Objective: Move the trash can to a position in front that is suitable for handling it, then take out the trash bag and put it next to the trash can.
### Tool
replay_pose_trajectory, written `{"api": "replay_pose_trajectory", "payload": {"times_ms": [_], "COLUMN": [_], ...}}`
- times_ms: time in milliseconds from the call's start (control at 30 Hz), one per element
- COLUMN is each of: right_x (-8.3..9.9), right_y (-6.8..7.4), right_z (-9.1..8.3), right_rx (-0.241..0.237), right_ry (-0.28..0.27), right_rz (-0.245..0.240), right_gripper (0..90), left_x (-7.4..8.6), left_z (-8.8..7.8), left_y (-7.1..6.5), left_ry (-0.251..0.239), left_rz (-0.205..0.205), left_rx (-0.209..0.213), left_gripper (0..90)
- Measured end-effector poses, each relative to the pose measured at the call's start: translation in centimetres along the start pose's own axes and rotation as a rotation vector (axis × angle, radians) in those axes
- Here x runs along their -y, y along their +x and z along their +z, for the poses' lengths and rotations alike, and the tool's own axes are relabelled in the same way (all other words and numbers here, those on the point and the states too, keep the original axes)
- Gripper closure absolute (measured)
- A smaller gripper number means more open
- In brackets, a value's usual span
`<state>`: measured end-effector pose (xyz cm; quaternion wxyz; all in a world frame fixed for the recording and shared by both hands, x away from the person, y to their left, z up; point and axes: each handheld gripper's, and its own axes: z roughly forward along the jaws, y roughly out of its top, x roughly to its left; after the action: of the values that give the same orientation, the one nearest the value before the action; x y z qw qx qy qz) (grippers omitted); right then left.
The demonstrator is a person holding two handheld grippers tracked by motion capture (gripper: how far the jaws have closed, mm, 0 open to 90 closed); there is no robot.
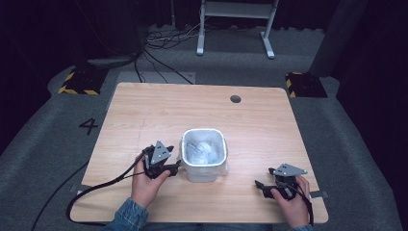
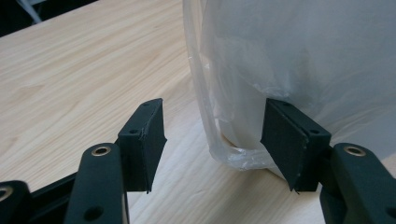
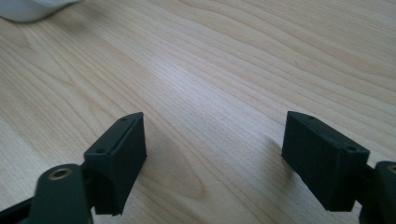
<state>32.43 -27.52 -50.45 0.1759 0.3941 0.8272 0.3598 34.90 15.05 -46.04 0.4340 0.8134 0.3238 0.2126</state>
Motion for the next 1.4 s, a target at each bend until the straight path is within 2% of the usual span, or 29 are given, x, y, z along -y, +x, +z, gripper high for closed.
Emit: {"api": "replay_pose_trajectory", "payload": {"times_ms": [133, 367, 500, 633, 700, 733, 900, 1000, 1033, 1267, 1400], "right_x": [-0.1, -0.8, -1.6, -2.4, -2.7, -3.0, -4.0, -4.5, -4.6, -5.6, -6.5], "right_y": [0.3, 1.0, 1.5, 1.9, 2.1, 2.2, 3.0, 3.5, 3.7, 5.0, 5.5], "right_z": [-0.1, -0.9, -1.3, -1.3, -1.2, -1.1, -0.9, -0.7, -0.7, 0.2, 1.2], "right_rx": [0.001, -0.017, -0.039, -0.058, -0.066, -0.066, -0.092, -0.117, -0.126, -0.186, -0.204], "right_ry": [0.007, -0.019, -0.037, -0.047, -0.053, -0.054, -0.064, -0.058, -0.058, -0.061, -0.056], "right_rz": [-0.018, -0.03, -0.039, -0.053, -0.058, -0.062, -0.07, -0.086, -0.089, -0.142, -0.16], "right_gripper": [23.9, 22.9, 21.4, 18.9, 17.9, 16.8, 15.9, 16.1, 16.2, 17.8, 19.1], "left_x": [-0.4, -0.5, -0.7, -0.4, -0.2, -0.1, 0.1, 0.2, 0.4, 0.5, 0.1], "left_z": [0.5, 0.5, -0.9, -2.5, -3.2, -3.5, -4.2, -4.2, -4.1, -3.1, -1.9], "left_y": [-0.9, -0.9, -0.8, -0.5, -0.7, -0.8, -1.6, -1.9, -2.1, -2.8, -3.3], "left_ry": [-0.001, -0.006, -0.021, -0.014, 0.035, 0.046, 0.034, 0.029, 0.027, 0.024, 0.036], "left_rz": [0.015, 0.012, 0.02, 0.006, 0.008, 0.006, 0.002, -0.002, 0.013, 0.035, 0.08], "left_rx": [0.03, 0.018, -0.001, -0.011, -0.043, -0.045, -0.009, -0.003, 0.003, 0.032, 0.039], "left_gripper": [38.8, 33.1, 27.4, 23.0, 20.4, 18.4, 16.6, 16.7, 16.8, 18.0, 23.1]}}
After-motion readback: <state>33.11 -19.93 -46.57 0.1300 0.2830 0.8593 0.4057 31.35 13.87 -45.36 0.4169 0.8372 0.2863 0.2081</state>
